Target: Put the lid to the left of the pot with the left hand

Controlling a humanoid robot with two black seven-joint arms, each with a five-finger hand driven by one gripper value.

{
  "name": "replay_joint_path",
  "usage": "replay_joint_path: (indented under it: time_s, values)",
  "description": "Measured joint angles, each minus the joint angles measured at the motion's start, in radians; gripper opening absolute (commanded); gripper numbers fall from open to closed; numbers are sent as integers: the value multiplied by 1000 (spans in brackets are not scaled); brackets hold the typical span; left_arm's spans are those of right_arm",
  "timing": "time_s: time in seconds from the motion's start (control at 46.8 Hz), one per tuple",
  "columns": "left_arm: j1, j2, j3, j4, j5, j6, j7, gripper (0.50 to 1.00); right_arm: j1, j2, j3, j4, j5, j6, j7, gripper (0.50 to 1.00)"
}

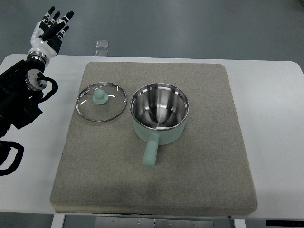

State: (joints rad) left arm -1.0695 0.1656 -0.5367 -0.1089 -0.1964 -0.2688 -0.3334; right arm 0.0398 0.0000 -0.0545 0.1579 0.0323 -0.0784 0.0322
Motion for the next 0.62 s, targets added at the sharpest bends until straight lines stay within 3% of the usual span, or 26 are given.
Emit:
replay_joint_path:
  time_s: [0.363, 0.62]
  values:
    - [2, 2, 0, 4, -3, -73, -1, 996, 0, 0, 0, 1, 0, 0, 0, 921]
    - [1, -20, -67, 8, -10, -13, 0, 996, 0, 0, 4, 0, 4, 0, 0, 921]
